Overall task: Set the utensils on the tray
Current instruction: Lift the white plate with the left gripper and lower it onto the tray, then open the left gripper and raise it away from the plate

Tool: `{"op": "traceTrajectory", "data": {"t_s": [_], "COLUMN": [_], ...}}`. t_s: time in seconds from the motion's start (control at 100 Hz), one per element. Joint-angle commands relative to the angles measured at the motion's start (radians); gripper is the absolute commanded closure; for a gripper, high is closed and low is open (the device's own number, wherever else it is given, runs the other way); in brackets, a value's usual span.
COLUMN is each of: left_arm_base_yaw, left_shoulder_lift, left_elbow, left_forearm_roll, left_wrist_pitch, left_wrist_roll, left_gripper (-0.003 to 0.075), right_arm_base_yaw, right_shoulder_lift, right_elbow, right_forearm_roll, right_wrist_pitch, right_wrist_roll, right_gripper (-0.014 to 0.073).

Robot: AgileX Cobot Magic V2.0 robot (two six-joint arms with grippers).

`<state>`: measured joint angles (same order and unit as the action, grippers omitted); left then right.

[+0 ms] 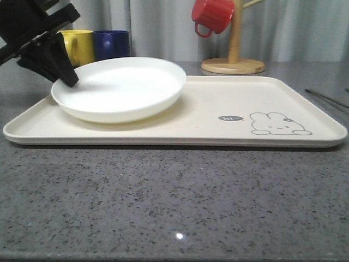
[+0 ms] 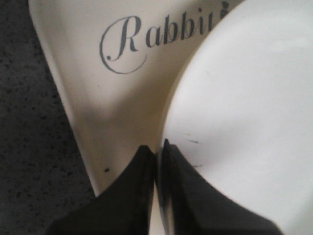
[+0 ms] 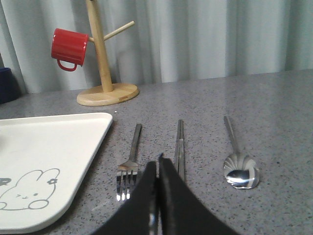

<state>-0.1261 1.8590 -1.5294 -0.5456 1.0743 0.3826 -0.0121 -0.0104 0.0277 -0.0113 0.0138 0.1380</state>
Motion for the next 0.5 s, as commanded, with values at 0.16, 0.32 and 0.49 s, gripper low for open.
{"op": "traceTrajectory", "data": {"t_s": [0.16, 0.32, 0.49], "left_arm_base_yaw": [-0.009, -0.006, -0.004], "left_shoulder_lift": [-0.049, -0.057, -0.135], "left_elbow": [-0.034, -0.034, -0.03], "left_forearm_roll": [-0.046, -0.057, -0.052], "left_wrist_pitch": [-0.014, -0.043, -0.178], "left_wrist_roll": [-0.009, -0.009, -0.009], "left_gripper": [0.0452, 0.0451, 0.0451], "right_arm_base_yaw": [-0.005, -0.005, -0.005], "right_shoulder_lift": [-0.016, -0.016, -0.016], "right_elbow": [-0.018, -0.018, -0.018], "right_forearm_roll": [0.001, 0.001, 0.001], "right_wrist_pitch": [-0.082, -0.082, -0.082], "right_wrist_roll": [-0.008, -0.008, -0.008], "right_gripper": [0.0662, 0.0662, 0.0662]}}
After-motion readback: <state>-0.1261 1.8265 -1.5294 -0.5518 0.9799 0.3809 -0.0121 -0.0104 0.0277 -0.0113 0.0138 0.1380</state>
